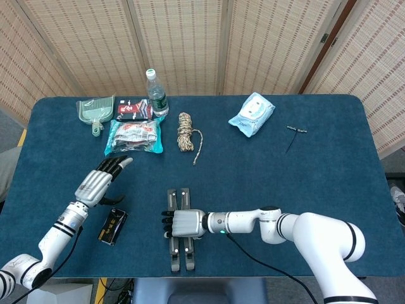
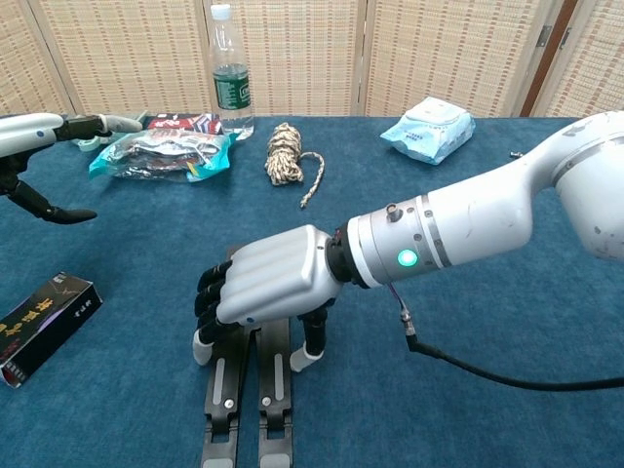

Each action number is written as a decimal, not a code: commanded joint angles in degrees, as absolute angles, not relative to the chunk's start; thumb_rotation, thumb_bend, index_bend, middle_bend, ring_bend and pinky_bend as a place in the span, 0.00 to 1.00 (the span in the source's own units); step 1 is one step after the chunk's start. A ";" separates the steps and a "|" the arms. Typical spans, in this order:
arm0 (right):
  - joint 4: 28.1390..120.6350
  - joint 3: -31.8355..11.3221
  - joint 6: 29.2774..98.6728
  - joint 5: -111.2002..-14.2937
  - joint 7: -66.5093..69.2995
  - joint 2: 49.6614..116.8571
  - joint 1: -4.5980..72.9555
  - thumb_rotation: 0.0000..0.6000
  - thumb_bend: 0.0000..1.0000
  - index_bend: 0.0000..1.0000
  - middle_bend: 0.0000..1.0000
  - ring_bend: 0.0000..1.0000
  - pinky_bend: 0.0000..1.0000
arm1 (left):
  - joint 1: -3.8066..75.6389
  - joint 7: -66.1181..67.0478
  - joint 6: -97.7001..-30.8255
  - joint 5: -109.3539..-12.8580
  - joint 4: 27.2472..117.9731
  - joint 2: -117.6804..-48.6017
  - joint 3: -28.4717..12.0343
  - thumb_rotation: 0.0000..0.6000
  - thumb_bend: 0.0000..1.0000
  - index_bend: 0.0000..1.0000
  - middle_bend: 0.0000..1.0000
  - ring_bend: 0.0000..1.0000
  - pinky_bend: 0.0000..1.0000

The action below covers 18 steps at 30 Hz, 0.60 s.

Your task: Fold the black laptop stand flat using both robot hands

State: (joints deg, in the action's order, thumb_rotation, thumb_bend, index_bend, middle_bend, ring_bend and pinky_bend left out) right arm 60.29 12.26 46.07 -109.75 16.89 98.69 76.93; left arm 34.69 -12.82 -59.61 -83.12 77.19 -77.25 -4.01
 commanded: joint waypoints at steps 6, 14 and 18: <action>58.52 11.61 46.41 -108.74 16.14 99.48 76.20 1.00 0.21 0.27 0.62 0.18 0.00 | 34.68 -12.99 -59.60 -83.24 76.76 -77.49 -4.03 1.00 0.26 0.00 0.00 0.00 0.00; 56.57 11.02 47.27 -108.11 15.44 100.40 75.40 1.00 0.23 0.29 0.67 0.26 0.00 | 34.80 -13.15 -59.44 -83.39 76.43 -77.69 -4.06 1.00 0.26 0.00 0.00 0.00 0.00; 55.54 10.88 47.61 -107.93 15.68 100.76 75.21 1.00 0.23 0.30 0.69 0.27 0.00 | 34.76 -13.19 -59.44 -83.30 76.38 -77.65 -4.10 1.00 0.26 0.00 0.00 0.00 0.00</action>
